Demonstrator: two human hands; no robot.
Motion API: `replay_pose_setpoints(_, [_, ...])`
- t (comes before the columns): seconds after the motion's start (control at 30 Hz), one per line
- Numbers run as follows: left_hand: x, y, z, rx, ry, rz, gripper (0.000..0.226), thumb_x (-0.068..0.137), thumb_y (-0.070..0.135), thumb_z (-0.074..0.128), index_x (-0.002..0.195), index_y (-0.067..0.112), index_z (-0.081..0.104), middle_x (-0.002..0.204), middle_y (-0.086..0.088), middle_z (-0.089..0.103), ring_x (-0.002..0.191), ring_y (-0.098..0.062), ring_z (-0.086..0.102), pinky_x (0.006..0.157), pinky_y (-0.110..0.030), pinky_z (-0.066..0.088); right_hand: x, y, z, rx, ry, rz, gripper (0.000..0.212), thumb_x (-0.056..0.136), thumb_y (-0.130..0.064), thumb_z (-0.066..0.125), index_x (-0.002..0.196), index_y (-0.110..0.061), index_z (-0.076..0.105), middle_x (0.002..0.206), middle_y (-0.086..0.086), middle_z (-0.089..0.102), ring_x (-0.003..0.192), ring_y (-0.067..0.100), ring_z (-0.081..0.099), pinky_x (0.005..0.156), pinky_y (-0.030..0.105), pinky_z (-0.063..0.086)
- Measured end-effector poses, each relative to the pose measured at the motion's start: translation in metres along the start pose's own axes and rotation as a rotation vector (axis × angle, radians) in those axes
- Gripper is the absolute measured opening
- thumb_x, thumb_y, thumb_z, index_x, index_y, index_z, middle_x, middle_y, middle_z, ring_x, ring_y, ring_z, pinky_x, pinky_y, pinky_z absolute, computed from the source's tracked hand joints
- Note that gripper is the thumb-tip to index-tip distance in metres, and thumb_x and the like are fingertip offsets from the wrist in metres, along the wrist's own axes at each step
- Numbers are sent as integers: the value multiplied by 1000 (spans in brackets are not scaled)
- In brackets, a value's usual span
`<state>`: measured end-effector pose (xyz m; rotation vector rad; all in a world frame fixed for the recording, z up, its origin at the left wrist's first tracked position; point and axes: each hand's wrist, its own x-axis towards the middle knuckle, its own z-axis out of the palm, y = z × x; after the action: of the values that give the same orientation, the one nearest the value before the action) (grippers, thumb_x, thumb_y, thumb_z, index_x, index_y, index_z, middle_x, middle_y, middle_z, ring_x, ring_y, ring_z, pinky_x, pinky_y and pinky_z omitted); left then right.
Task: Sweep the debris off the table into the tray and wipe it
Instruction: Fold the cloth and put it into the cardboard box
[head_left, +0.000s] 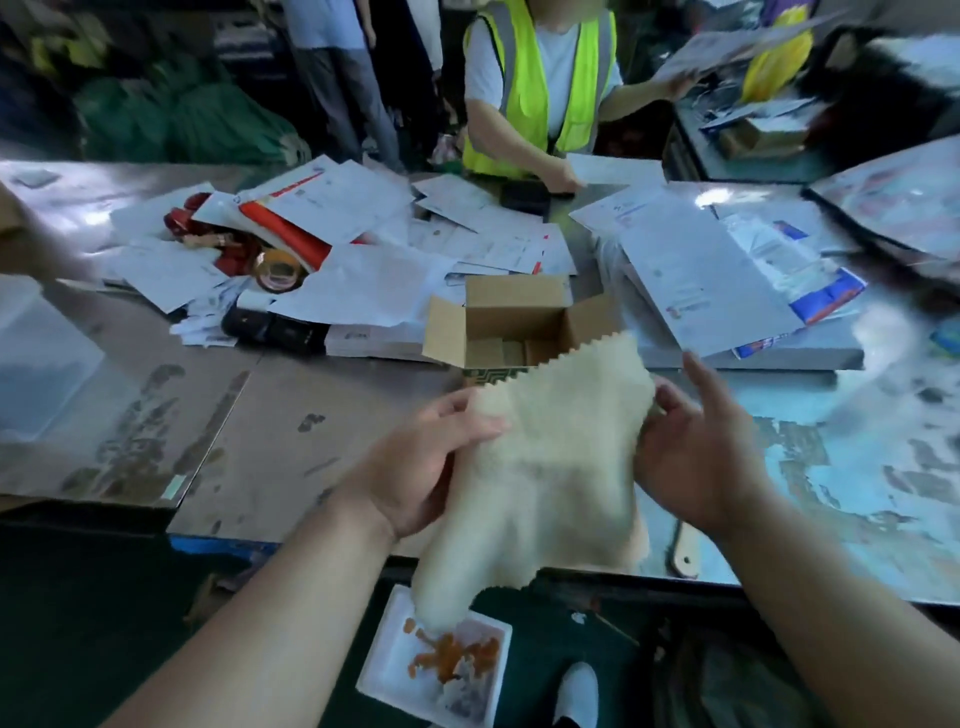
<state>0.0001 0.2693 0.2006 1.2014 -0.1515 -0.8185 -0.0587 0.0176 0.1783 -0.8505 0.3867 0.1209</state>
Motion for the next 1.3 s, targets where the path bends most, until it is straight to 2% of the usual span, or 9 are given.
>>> replay_pose_setpoints(0.13, [31,-2,26,-304,100,-135,43,83,28,59,106,-7,71,86,-25,72,72,-34,71,68,-38,60,7,38,-31,113,-109,446,99,85,-83,42,124,5,65,130,28,60,111,38,62,106,56,40])
replay_pose_setpoints(0.23, [53,-10,28,-313,216,-174,40,83,32,66,106,-1,66,91,-24,64,76,-34,66,76,-38,53,6,39,-53,251,-186,406,113,79,-82,60,148,5,39,145,27,41,123,44,48,110,62,35])
replay_pose_setpoints(0.43, [82,-9,31,-265,242,-193,26,84,25,65,99,4,72,95,-19,70,85,-34,69,83,-40,54,20,-28,-69,23,-282,218,52,76,-37,85,114,-5,69,81,9,70,76,25,68,73,39,57])
replay_pose_setpoints(0.57, [101,-7,51,-503,198,81,31,84,22,54,106,6,69,104,-17,71,97,-33,68,89,-42,56,48,-69,-79,511,-88,46,55,92,-56,59,126,-14,71,115,8,75,103,27,73,90,43,59])
replay_pose_setpoints(0.67, [117,-19,68,-567,231,133,32,86,20,49,93,7,78,101,-16,76,94,-31,73,84,-42,62,70,-48,-86,442,-75,249,69,91,-65,54,142,-18,60,144,10,59,135,33,53,118,49,32])
replay_pose_setpoints(0.83, [129,-35,68,-581,404,60,45,87,29,61,124,5,69,128,-24,68,113,-39,68,95,-50,56,79,-28,-98,428,-63,408,103,77,-88,52,136,-5,62,142,20,58,128,42,58,113,57,36])
replay_pose_setpoints(1.03, [124,-29,43,-512,465,44,45,90,30,58,126,5,68,118,-19,71,110,-33,65,98,-45,48,100,-63,-104,106,-171,311,80,67,-33,90,135,-1,62,113,22,72,93,34,74,75,43,62])
replay_pose_setpoints(1.13, [125,-29,33,-367,497,8,24,93,14,53,104,4,72,118,-22,69,101,-29,66,91,-43,46,106,-72,-95,77,-149,325,49,90,-33,64,126,0,67,98,21,75,74,31,76,55,35,61])
replay_pose_setpoints(1.3, [127,-34,2,55,744,-152,14,95,7,65,108,2,63,92,-16,72,81,-28,65,65,-34,47,108,-68,-83,-275,-69,339,40,94,-23,61,128,-4,66,121,24,70,107,38,70,91,46,57])
